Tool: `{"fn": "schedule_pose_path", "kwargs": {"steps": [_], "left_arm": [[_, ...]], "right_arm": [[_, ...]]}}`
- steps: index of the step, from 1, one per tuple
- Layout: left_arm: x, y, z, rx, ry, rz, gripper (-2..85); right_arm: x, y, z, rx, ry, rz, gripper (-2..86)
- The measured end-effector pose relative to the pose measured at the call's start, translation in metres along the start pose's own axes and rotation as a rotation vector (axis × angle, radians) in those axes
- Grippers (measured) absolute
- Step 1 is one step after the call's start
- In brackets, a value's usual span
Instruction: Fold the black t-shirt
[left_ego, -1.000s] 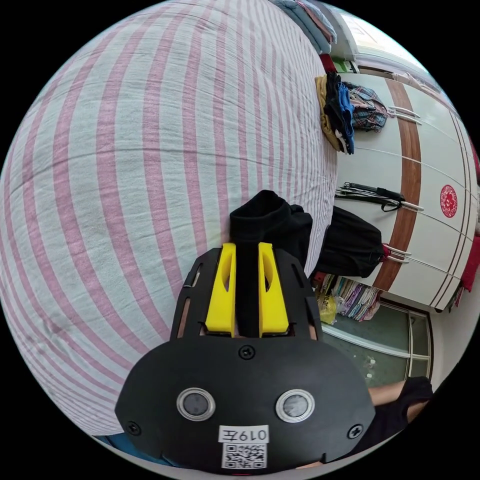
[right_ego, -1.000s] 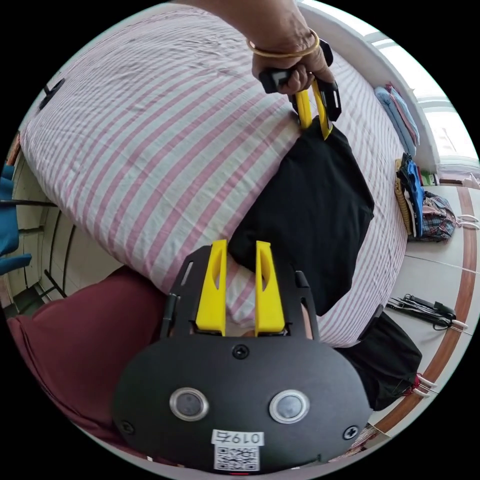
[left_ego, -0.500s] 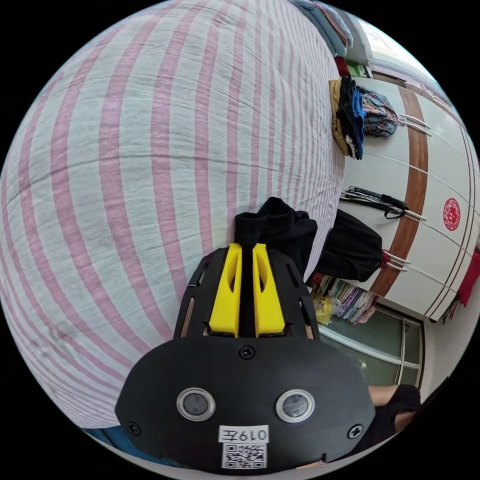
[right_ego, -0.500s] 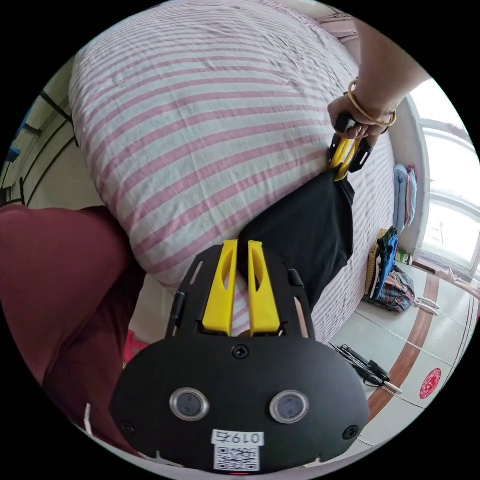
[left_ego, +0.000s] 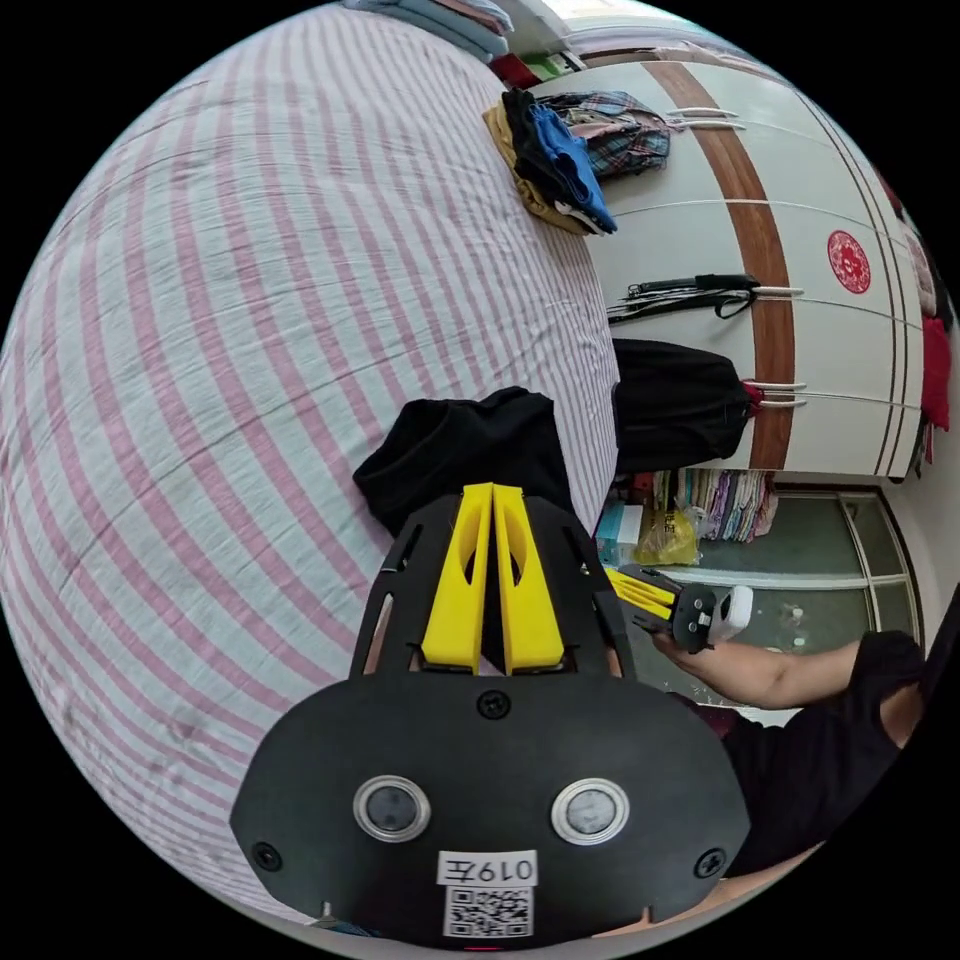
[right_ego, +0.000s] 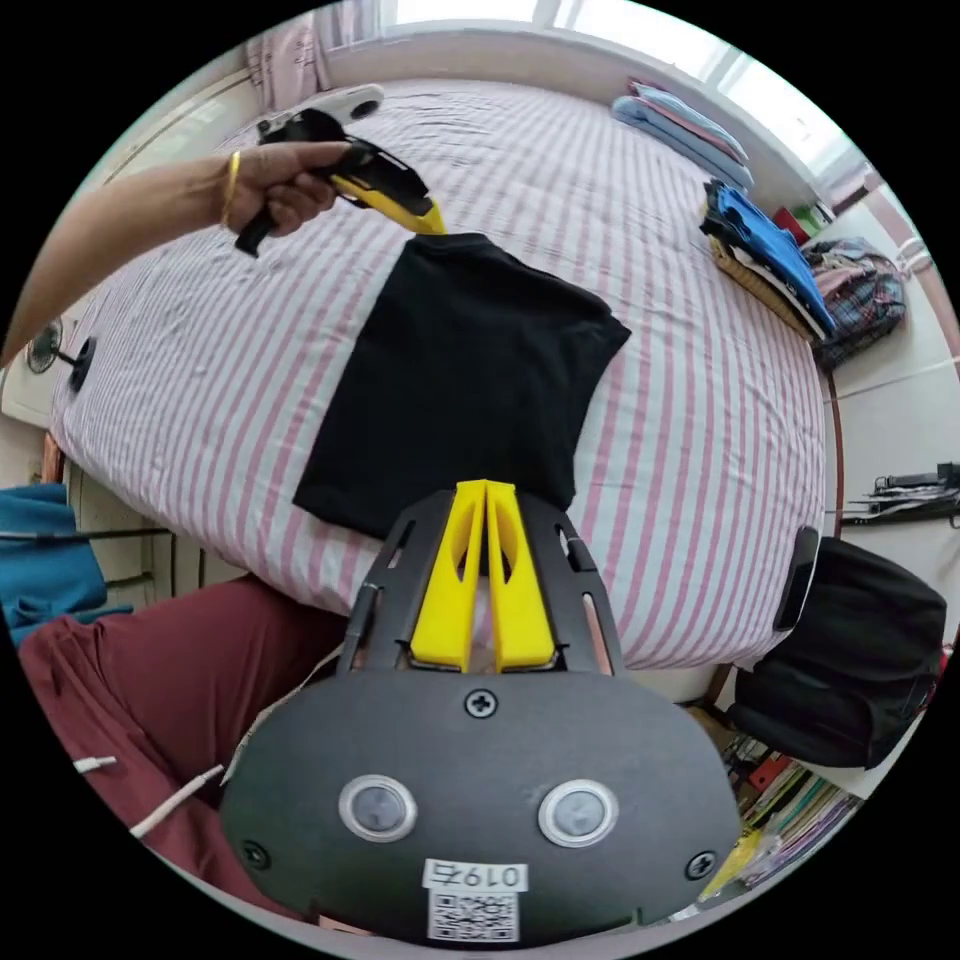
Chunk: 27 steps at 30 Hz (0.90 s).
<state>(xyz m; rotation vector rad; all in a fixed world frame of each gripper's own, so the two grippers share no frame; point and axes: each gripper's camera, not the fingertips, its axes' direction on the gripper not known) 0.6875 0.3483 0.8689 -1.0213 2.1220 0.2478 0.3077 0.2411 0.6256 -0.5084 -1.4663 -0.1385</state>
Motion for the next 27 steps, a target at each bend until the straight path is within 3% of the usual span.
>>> {"fn": "schedule_pose_path", "kwargs": {"steps": [9, 14, 19, 22, 27], "left_arm": [[-0.006, -0.033, 0.034, -0.004, -0.169, -0.039, 0.7], [-0.010, -0.034, 0.027, 0.030, -0.107, -0.060, 0.7], [0.001, -0.033, 0.007, 0.149, -0.043, 0.014, 0.8], [0.012, -0.040, 0.017, 0.110, -0.061, 0.101, 0.8], [0.009, -0.045, 0.039, 0.050, -0.091, 0.113, 0.9]], "right_arm": [[0.096, -0.011, 0.025, -0.049, -0.044, 0.075, -0.7], [0.135, -0.007, 0.025, -0.036, -0.123, 0.113, -0.5], [0.191, -0.012, -0.013, 0.151, -0.256, 0.177, 2.4], [0.231, -0.046, -0.016, 0.211, -0.281, 0.244, 5.8], [0.275, -0.109, 0.012, 0.120, -0.354, 0.189, 8.1]]}}
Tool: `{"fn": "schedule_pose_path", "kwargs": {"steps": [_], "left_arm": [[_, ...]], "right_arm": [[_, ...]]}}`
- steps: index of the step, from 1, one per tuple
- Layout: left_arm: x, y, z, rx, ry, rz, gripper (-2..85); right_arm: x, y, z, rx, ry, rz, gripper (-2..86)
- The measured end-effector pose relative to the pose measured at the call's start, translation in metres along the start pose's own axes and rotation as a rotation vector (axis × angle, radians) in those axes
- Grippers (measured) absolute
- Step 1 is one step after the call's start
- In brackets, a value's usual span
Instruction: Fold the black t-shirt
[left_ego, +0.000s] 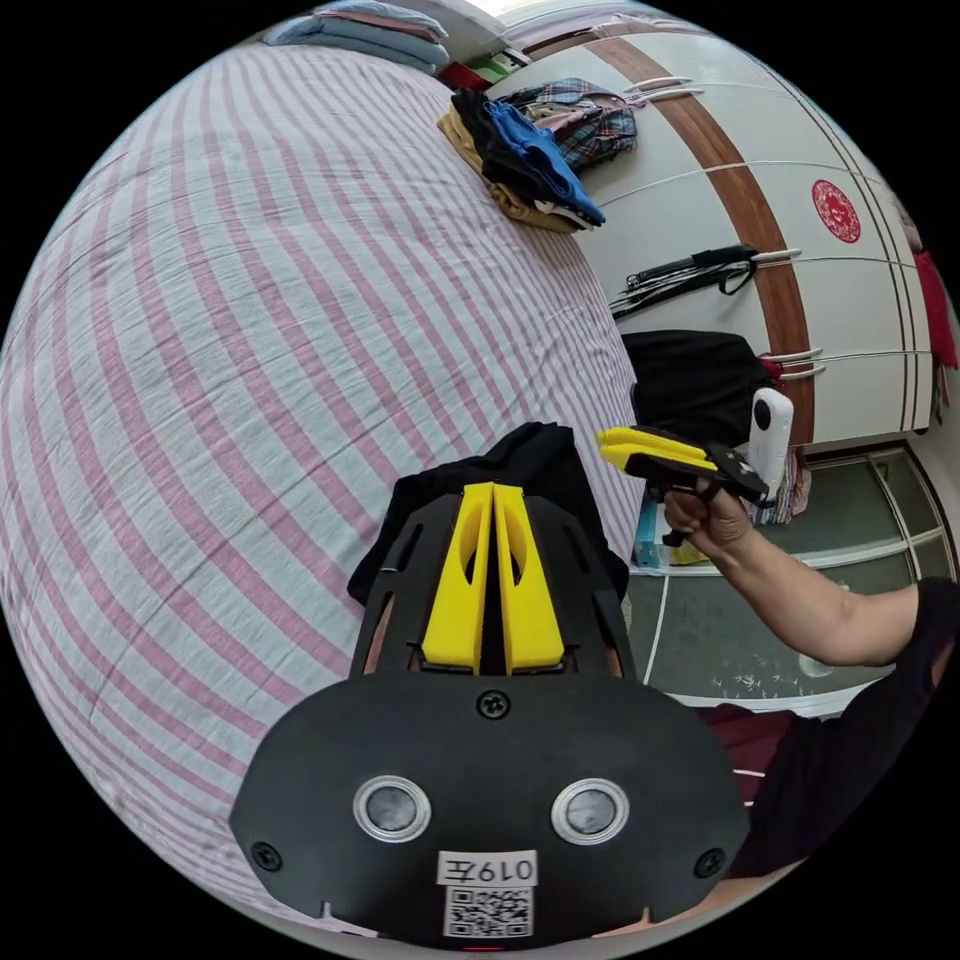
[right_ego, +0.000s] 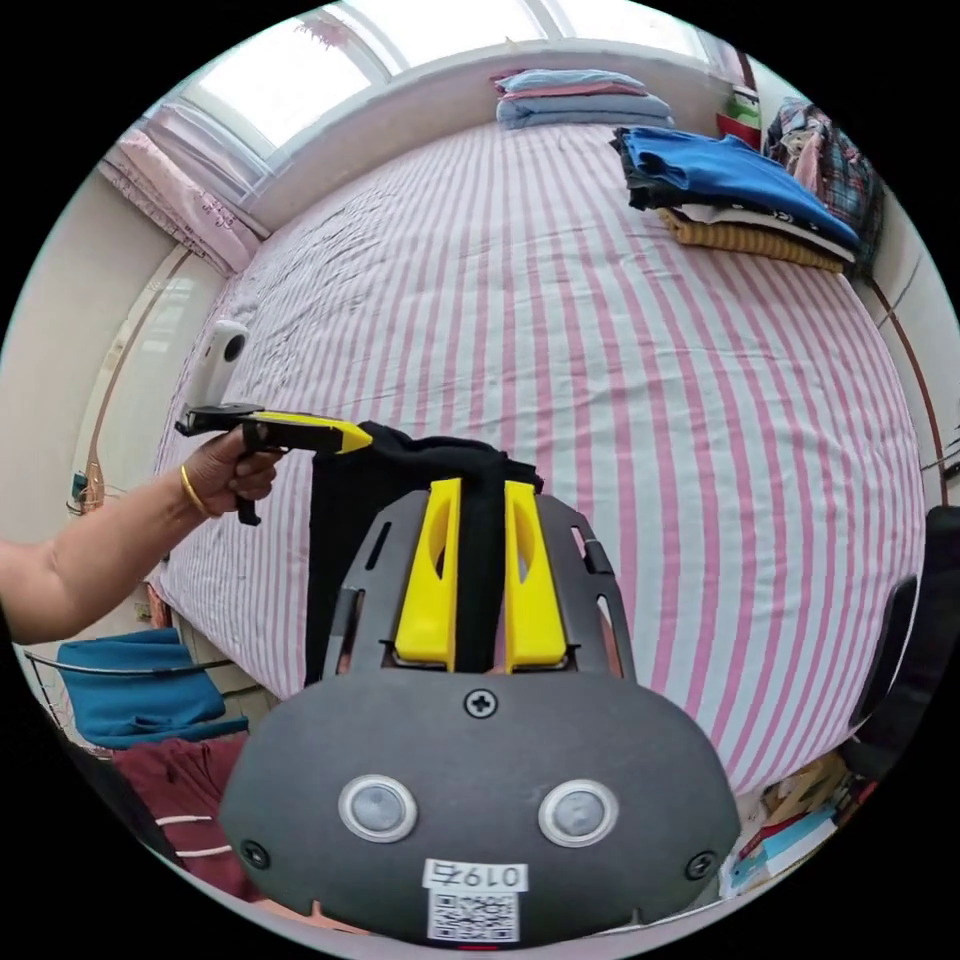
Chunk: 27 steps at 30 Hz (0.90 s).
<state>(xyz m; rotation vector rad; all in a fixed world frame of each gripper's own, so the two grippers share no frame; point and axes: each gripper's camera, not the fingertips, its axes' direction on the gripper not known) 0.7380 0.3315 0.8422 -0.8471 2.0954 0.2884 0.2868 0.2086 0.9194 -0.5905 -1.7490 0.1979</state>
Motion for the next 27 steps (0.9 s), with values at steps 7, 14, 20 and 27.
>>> {"fn": "schedule_pose_path", "kwargs": {"steps": [7, 14, 20, 27], "left_arm": [[-0.013, 0.005, 0.005, 0.015, 0.027, -0.012, 0.9], [-0.015, 0.012, 0.007, 0.057, -0.057, -0.043, 0.7], [-0.020, 0.022, 0.007, 0.135, -0.111, -0.164, 0.6], [-0.010, 0.028, -0.002, 0.189, -0.093, -0.163, 0.6]], "right_arm": [[0.024, -0.045, 0.012, -0.145, -0.004, -0.151, 8.2], [0.040, -0.056, -0.020, -0.083, -0.001, -0.239, 1.0], [0.082, -0.060, -0.023, -0.020, -0.046, -0.044, 0.2], [0.098, -0.083, -0.030, -0.074, -0.104, -0.002, 5.6]]}}
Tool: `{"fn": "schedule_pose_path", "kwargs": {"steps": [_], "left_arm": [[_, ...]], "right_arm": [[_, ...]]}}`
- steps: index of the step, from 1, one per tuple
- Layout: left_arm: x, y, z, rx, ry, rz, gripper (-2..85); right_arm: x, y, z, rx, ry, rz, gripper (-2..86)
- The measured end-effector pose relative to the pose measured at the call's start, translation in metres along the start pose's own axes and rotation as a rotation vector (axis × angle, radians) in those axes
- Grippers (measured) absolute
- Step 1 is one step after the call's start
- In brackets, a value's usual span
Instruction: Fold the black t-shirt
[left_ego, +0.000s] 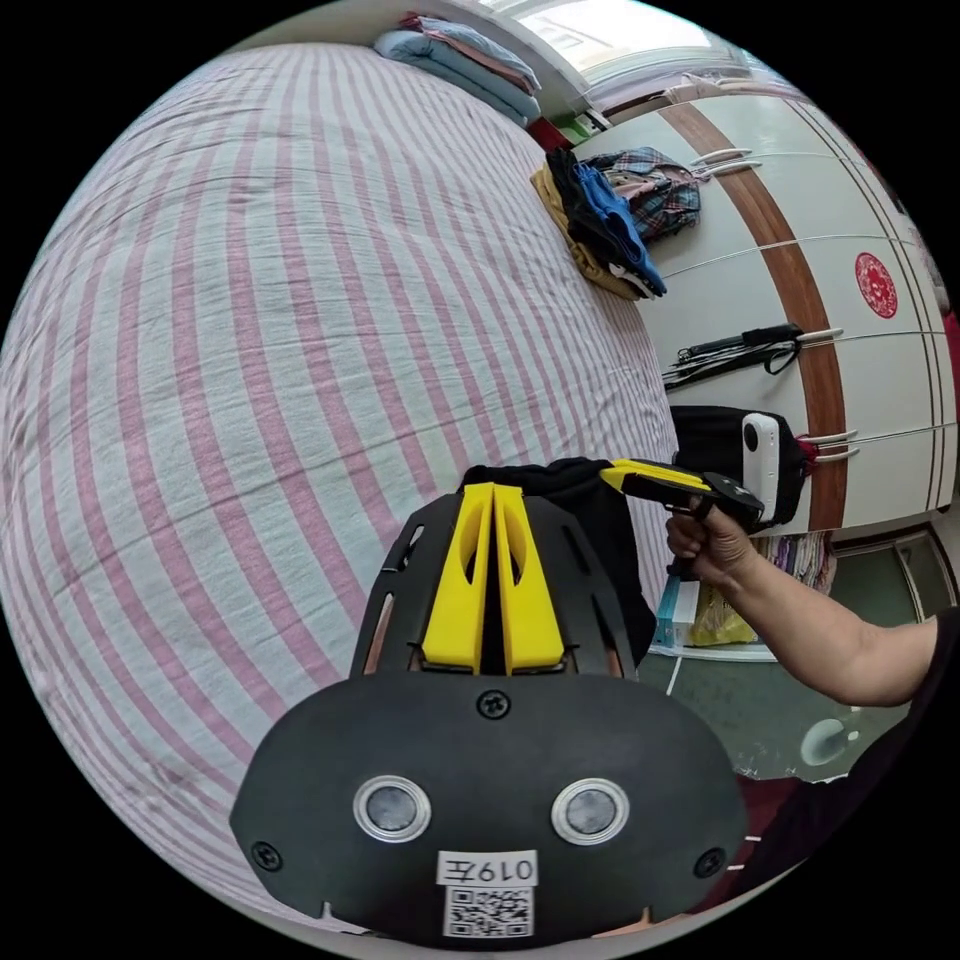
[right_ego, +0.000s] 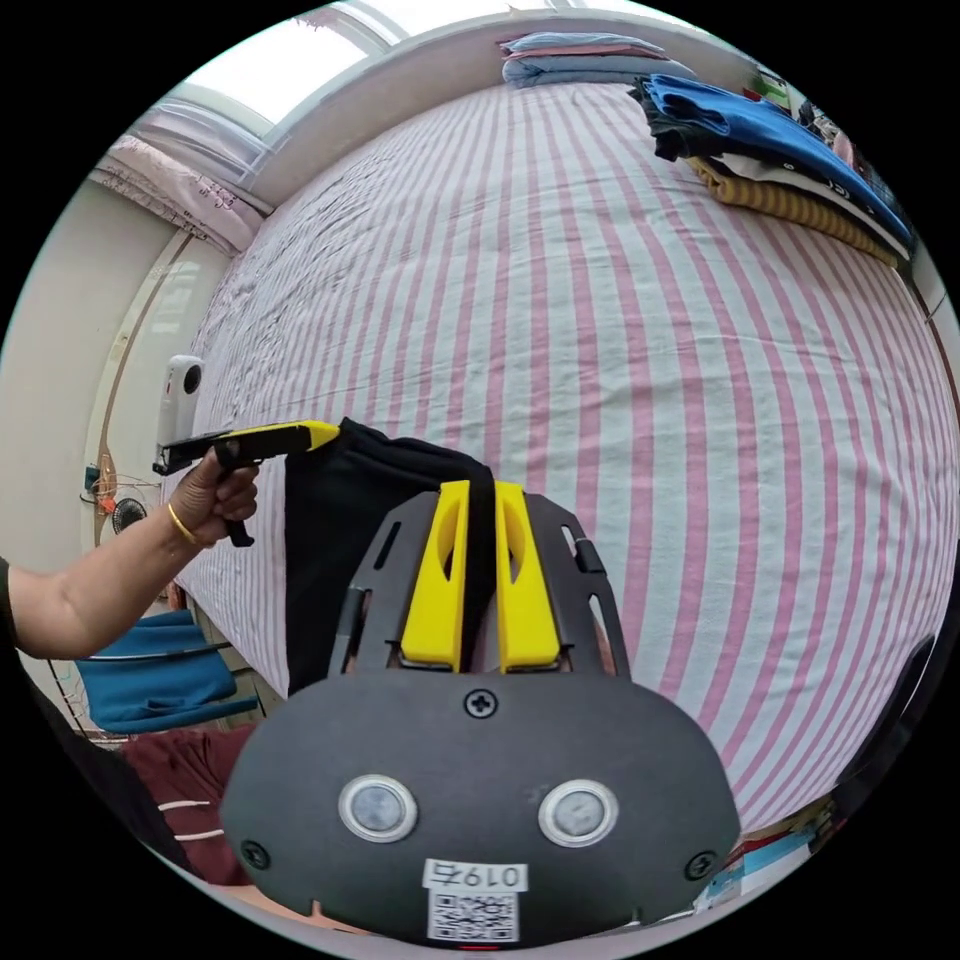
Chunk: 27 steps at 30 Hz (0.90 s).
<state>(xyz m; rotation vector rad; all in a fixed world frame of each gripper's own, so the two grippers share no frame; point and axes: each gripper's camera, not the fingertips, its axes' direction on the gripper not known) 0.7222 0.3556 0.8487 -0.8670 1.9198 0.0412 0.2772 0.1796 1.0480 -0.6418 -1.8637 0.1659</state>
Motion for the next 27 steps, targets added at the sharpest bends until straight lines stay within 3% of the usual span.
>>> {"fn": "schedule_pose_path", "kwargs": {"steps": [4, 8, 15, 18, 21, 27], "left_arm": [[0.019, -0.001, -0.009, 0.055, 0.095, 0.084, 0.7], [0.039, -0.012, 0.019, -0.081, 0.032, 0.179, 0.7], [0.043, -0.021, 0.027, -0.091, 0.041, 0.196, 0.7], [0.047, -0.020, 0.031, -0.129, 0.036, 0.234, 0.7], [0.052, -0.018, 0.030, -0.127, 0.079, 0.275, 0.7], [0.055, -0.012, 0.036, -0.190, 0.030, 0.303, 0.6]], "right_arm": [[-0.001, -0.014, -0.017, 0.009, 0.018, -0.038, 7.3], [-0.005, -0.026, -0.029, 0.051, 0.005, -0.042, 6.4], [-0.031, -0.060, -0.018, -0.101, 0.057, -0.236, 7.7], [-0.044, -0.068, -0.011, -0.160, 0.139, -0.328, 4.3], [-0.048, -0.073, -0.021, -0.126, 0.163, -0.348, -0.2], [-0.058, -0.072, -0.034, -0.066, 0.146, -0.377, 2.7]]}}
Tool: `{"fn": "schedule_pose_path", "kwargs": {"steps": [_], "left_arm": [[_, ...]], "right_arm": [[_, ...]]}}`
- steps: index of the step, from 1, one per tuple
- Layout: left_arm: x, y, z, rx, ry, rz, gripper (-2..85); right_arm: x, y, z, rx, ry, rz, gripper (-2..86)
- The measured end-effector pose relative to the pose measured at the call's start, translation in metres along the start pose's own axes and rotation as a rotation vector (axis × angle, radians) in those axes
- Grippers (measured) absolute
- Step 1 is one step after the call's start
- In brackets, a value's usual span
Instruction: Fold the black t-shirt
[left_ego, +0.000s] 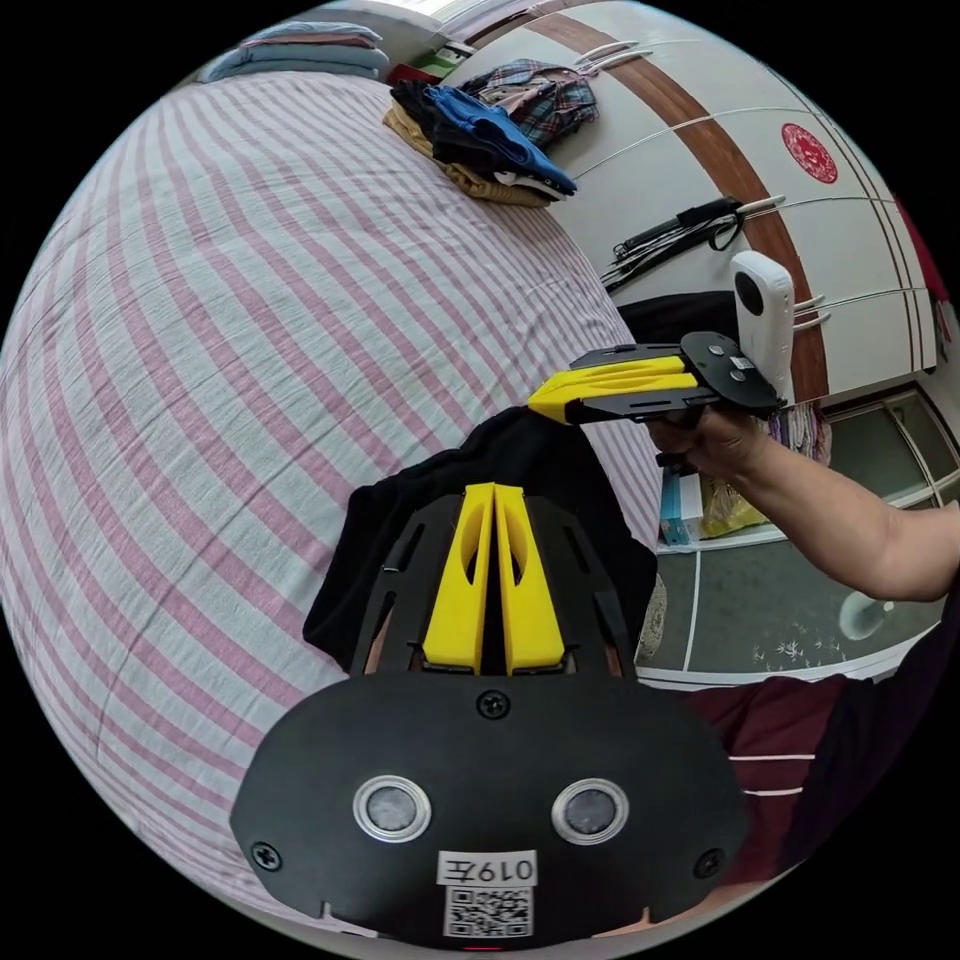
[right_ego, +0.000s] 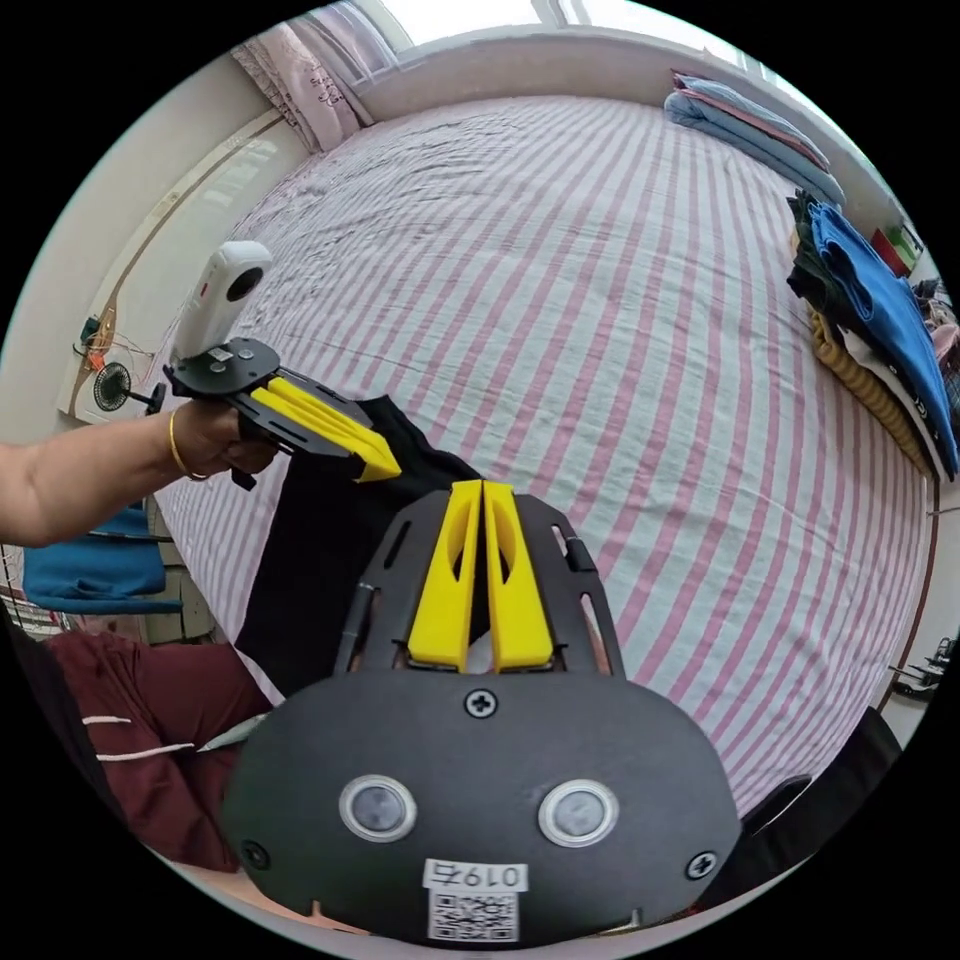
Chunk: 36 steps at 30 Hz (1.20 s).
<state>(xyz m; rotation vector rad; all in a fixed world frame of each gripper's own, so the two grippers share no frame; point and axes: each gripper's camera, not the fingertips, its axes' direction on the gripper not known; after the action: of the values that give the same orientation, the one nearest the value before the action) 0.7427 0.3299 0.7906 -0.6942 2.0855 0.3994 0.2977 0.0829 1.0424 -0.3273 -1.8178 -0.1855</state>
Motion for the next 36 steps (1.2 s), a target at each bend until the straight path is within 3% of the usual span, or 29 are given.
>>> {"fn": "schedule_pose_path", "kwargs": {"steps": [3, 8, 14, 18, 28, 34, 36], "left_arm": [[0.001, 0.001, -0.002, 0.012, -0.016, -0.007, 0.7], [0.006, 0.005, -0.007, 0.032, -0.053, -0.005, 0.6], [0.009, 0.012, -0.017, 0.069, -0.065, -0.011, 0.7], [0.013, 0.017, -0.025, 0.091, -0.065, -0.007, 0.7], [0.022, 0.027, -0.034, 0.064, -0.104, -0.048, 0.6], [0.005, 0.048, -0.041, 0.141, 0.100, -0.279, 0.5], [0.008, 0.051, -0.043, 0.138, 0.117, -0.281, 0.5]], "right_arm": [[-0.010, -0.006, 0.000, -0.034, 0.051, -0.056, 5.9], [-0.022, -0.016, -0.011, -0.020, 0.094, -0.116, 3.4], [-0.048, -0.032, 0.017, -0.213, 0.110, -0.303, 6.4], [-0.055, -0.032, 0.018, -0.230, 0.155, -0.346, 1.5], [-0.023, -0.008, 0.018, -0.097, -0.041, 0.016, 0.1], [0.010, 0.021, 0.018, -0.002, -0.327, 0.240, 2.3], [0.012, 0.032, 0.011, 0.040, -0.323, 0.248, 2.1]]}}
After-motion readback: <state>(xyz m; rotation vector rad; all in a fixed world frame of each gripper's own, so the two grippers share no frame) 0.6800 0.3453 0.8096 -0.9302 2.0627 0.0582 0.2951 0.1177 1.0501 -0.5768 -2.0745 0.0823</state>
